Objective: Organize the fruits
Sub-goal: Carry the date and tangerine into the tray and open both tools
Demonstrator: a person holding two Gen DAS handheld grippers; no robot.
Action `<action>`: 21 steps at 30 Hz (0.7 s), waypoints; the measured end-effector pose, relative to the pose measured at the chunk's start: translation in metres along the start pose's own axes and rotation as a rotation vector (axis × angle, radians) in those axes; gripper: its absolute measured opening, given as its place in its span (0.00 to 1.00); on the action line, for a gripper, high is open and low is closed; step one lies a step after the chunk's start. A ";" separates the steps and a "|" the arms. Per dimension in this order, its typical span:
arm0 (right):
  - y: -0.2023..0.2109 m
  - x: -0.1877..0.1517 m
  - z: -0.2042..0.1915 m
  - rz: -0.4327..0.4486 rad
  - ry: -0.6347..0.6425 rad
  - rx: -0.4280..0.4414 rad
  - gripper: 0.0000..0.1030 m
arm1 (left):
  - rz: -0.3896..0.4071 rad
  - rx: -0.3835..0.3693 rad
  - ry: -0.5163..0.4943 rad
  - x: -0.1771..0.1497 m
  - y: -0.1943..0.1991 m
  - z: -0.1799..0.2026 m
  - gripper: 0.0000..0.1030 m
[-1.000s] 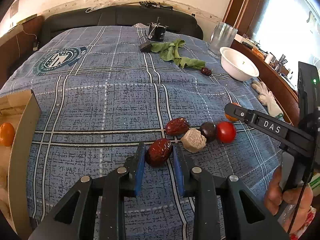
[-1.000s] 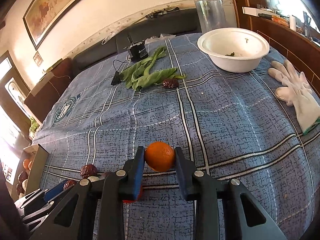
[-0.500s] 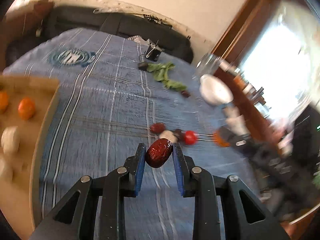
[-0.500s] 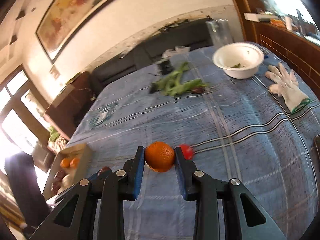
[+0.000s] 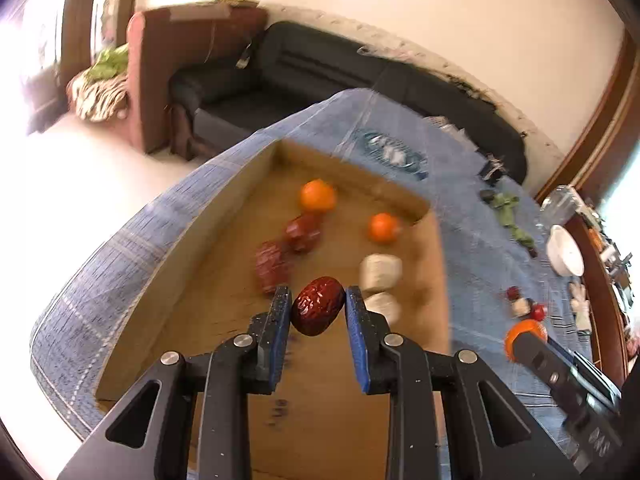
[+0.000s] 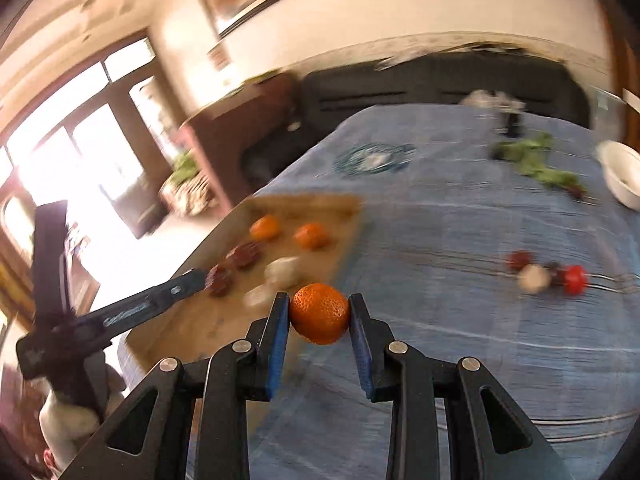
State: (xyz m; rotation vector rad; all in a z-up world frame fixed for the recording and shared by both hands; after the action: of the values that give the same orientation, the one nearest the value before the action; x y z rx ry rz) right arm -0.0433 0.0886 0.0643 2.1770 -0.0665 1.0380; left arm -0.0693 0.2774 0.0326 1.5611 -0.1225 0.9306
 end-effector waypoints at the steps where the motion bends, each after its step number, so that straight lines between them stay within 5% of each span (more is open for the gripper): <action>1: -0.013 -0.003 -0.008 -0.029 0.018 0.010 0.32 | -0.018 0.003 0.007 -0.001 -0.008 -0.006 0.26; 11: -0.087 -0.027 -0.026 -0.188 0.100 -0.004 0.32 | -0.054 0.105 -0.005 -0.003 -0.038 -0.029 0.26; 17: -0.105 -0.032 -0.027 -0.220 0.110 -0.020 0.33 | -0.061 0.082 0.020 -0.002 -0.042 -0.035 0.26; 21: -0.108 -0.032 -0.027 -0.214 0.113 -0.021 0.33 | -0.048 0.053 0.054 0.001 -0.035 -0.044 0.36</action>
State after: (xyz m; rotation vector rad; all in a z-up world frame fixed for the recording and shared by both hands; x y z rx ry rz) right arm -0.0474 0.1777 -0.0090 2.0502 0.2027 1.0294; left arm -0.0698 0.3248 0.0021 1.5797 -0.0220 0.9439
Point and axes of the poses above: each gripper's, at about its wrist camera, not at the fingertips, and y roughly against the way its jaws point, z to its right, x to its top, the point moved 5 cm from there along -y, roughly the way its jaws point, and after that the axes turned 15 degrees about x, right-handed, at the moved point
